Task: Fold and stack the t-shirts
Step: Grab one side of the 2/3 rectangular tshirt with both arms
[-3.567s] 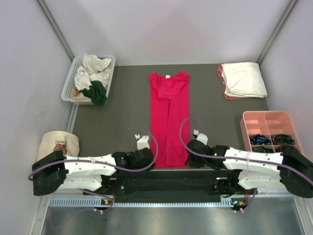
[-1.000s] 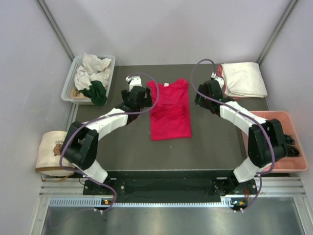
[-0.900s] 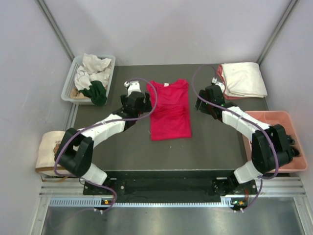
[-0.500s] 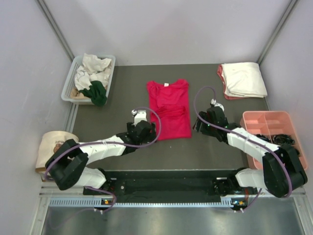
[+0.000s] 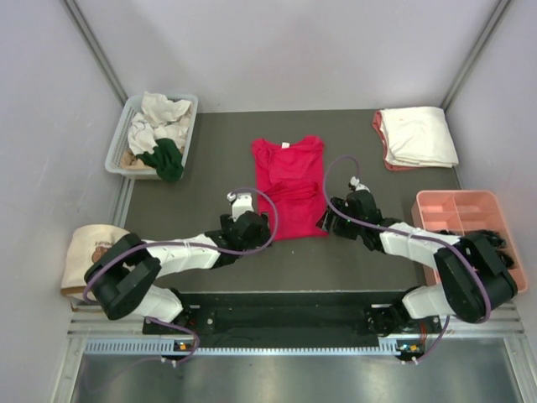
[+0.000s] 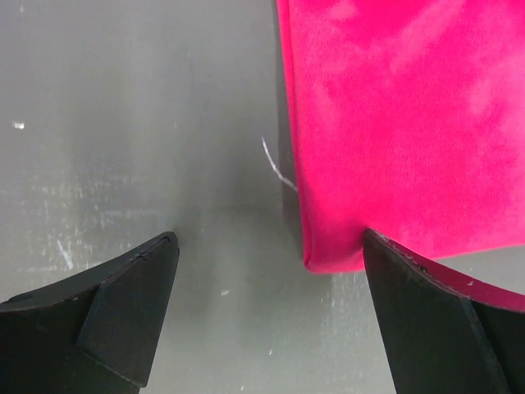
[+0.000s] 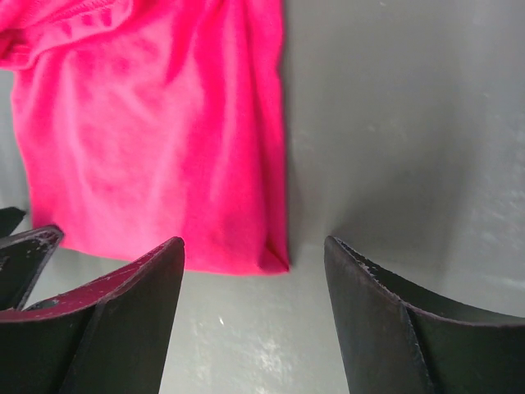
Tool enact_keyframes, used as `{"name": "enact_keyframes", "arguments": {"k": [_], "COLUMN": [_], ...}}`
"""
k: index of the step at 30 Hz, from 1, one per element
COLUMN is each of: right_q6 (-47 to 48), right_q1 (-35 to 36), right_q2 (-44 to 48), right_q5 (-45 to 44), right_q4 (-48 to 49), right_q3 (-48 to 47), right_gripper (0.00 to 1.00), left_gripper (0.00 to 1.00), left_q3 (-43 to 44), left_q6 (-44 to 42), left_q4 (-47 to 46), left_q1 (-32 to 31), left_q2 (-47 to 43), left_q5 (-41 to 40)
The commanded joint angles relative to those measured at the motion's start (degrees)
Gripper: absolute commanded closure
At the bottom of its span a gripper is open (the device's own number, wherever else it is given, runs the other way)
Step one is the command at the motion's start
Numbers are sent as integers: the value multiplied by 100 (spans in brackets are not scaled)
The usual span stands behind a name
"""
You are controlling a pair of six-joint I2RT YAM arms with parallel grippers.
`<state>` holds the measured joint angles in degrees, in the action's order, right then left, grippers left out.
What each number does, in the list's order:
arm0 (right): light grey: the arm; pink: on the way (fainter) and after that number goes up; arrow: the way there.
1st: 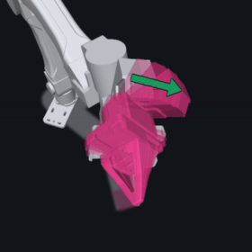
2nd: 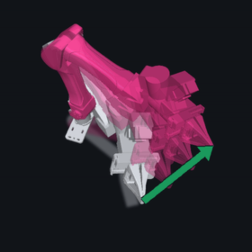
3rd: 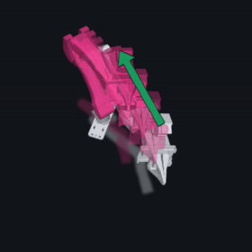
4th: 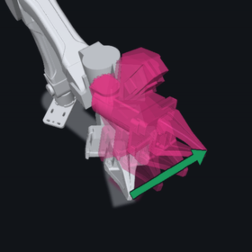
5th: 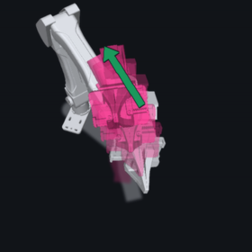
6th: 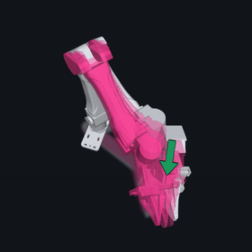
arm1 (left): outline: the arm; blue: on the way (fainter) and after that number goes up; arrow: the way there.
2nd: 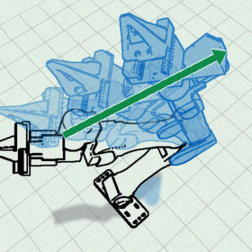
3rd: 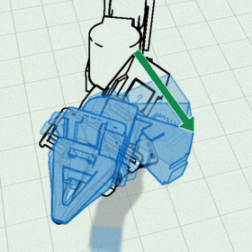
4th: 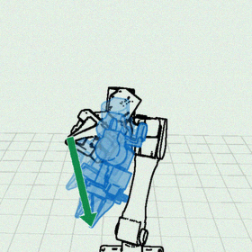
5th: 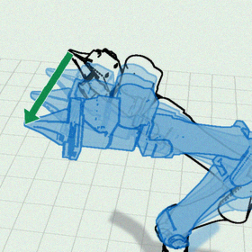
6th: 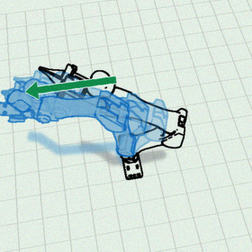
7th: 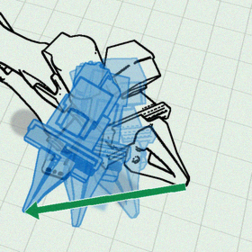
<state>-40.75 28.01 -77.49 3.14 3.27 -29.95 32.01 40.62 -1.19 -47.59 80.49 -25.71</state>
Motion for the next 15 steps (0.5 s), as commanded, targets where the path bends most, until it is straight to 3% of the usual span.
{"name": "enact_keyframes", "arguments": {"k": [1,8,11,15], "right_q6": [-64,-47,-82,-108], "right_q1": [64,64,64,64], "right_q2": [-310,-363,-205,-47], "right_q5": [196,258,266,266], "right_q4": [315,70,-63,-81], "right_q3": [-63,-151,-81,103], "right_gripper": [31,32,32,32], "left_gripper": [5,19,30,32], "left_q3": [60,112,130,77], "left_q6": [86,95,113,192], "left_q4": [-470,-742,-812,-900], "left_q1": [-48,-75,-83,-110], "left_q2": [195,485,529,512], "left_q5": [66,304,435,541]}}
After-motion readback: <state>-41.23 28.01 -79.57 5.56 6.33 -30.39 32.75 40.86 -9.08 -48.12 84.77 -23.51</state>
